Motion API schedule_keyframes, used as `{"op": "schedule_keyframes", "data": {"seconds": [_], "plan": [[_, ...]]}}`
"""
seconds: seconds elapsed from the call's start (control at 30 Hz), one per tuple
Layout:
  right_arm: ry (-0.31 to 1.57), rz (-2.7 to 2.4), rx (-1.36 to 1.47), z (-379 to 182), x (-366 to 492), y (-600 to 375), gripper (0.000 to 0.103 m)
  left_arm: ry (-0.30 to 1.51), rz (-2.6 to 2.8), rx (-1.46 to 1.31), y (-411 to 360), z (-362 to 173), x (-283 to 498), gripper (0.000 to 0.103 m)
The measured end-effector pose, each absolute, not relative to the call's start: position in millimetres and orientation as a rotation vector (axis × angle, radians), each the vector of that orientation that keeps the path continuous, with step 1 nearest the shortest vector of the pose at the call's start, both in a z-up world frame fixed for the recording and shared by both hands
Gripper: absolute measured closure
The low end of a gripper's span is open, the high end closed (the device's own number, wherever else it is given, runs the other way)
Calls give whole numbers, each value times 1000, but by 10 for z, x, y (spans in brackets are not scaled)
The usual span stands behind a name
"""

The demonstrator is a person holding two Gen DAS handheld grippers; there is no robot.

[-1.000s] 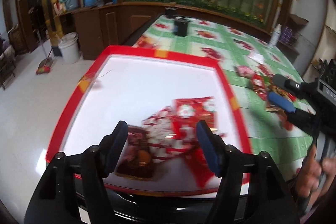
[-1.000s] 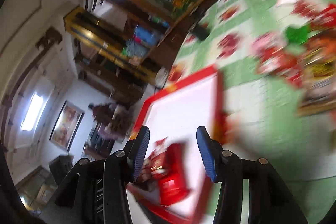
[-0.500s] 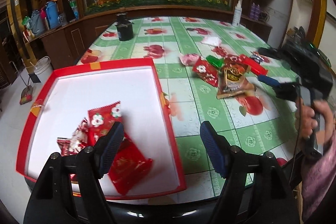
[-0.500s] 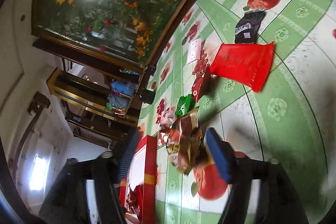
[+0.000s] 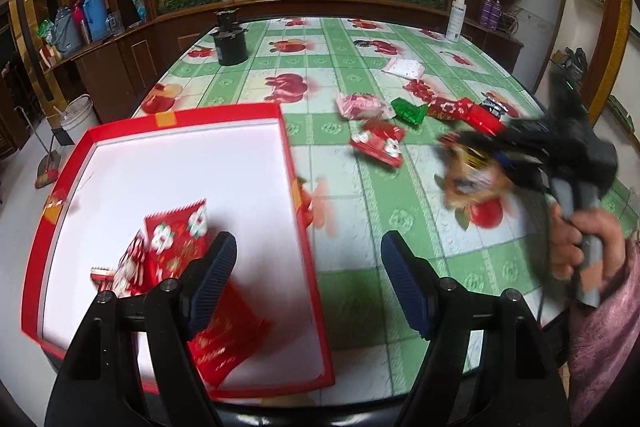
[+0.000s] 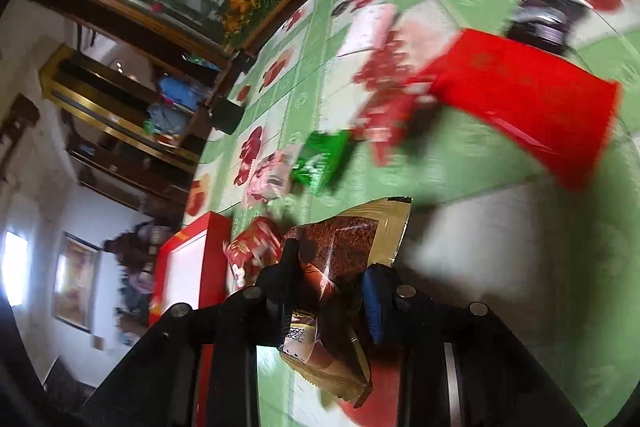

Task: Organize snacks
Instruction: 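Grasp the gold-brown snack bag with the right tool while the left tool grasps a red flower packet, then carry both snacks over the white tray and open both tools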

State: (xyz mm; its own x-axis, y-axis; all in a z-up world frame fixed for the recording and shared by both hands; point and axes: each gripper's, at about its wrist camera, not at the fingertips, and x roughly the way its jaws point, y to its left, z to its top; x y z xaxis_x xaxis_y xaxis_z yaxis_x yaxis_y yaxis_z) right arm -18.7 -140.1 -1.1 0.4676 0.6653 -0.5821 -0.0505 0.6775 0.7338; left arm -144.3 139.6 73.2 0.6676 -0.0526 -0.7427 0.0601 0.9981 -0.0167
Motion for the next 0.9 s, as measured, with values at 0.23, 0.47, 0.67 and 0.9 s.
{"op": "schedule_keyframes", "data": {"seconds": [0.23,0.47,0.67,0.9], "plan": [[965,540,704,-20,-401,-2136,76,800,-109,40,1103,828,-933,28],[919,524,652,-2,-414,-2184,76,817,-103,109,725,742,-407,28],[915,532,660,2,-406,-2183,76,916,-108,141,494,436,-80,24],[915,532,660,-1,-406,-2181,76,937,-136,73,583,254,-44,65]]}}
